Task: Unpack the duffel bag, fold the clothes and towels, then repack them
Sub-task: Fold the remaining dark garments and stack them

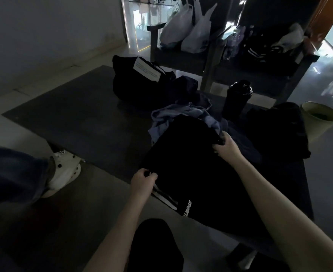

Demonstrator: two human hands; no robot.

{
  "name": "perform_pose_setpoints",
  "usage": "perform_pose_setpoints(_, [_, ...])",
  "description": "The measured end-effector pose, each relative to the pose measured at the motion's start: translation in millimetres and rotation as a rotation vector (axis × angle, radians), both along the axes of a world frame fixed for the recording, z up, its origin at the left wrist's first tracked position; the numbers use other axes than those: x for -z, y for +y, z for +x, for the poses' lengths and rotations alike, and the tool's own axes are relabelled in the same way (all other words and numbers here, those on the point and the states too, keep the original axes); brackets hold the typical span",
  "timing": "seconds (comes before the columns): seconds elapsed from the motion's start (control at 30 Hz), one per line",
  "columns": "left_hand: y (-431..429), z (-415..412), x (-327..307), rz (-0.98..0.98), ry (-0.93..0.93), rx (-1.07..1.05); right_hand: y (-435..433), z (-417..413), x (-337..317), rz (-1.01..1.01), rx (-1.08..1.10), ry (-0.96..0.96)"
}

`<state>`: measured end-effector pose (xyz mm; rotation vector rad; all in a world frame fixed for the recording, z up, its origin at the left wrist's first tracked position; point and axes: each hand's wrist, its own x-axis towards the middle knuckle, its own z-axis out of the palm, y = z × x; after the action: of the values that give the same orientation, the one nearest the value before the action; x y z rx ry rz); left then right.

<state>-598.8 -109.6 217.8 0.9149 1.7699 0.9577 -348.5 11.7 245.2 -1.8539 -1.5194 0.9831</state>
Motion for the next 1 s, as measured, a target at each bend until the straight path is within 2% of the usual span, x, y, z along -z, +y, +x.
perform_pose_setpoints(0.13, [5.5,-5.9,6.2,0.009,0.129,0.151,11.0,-18.6,-2.3,0.04,-0.07,-0.032])
perform_pose_setpoints(0.2, [9.4,-12.4,9.6,0.042,0.218,0.175,10.4,-25.7,-3.6,0.204,-0.038,-0.126])
perform_pose_setpoints(0.33, [10.5,-23.4,9.5,0.136,0.263,0.023,13.0,-39.9,-19.9,0.484,0.066,-0.141])
perform_pose_setpoints(0.4, [9.3,-28.8,11.0,0.181,0.303,-0.067,21.2,-51.6,-32.1,0.545,0.085,-0.108])
perform_pose_setpoints(0.53, [10.0,-41.6,23.3,0.133,0.407,-0.058,37.8,-75.5,-41.5,0.459,0.068,0.135])
perform_pose_setpoints(0.63, [12.1,-43.5,30.4,0.043,0.568,0.028,32.4,-82.2,-31.9,0.354,-0.115,-0.017])
perform_pose_setpoints(0.7, [15.7,-41.8,28.0,0.037,0.556,0.092,17.1,-82.9,-19.5,0.354,-0.197,-0.113])
perform_pose_setpoints(0.83, [28.5,-39.2,19.9,-0.07,0.511,0.231,-29.8,-70.4,5.8,0.439,-0.125,-0.288])
perform_pose_setpoints(0.9, [31.0,-39.9,14.9,-0.078,0.462,0.257,-49.8,-56.7,18.3,0.349,-0.104,-0.418])
perform_pose_setpoints(1.0, [28.4,-39.8,6.7,-0.06,0.377,0.265,-72.2,-34.9,38.2,0.104,-0.096,-0.53])
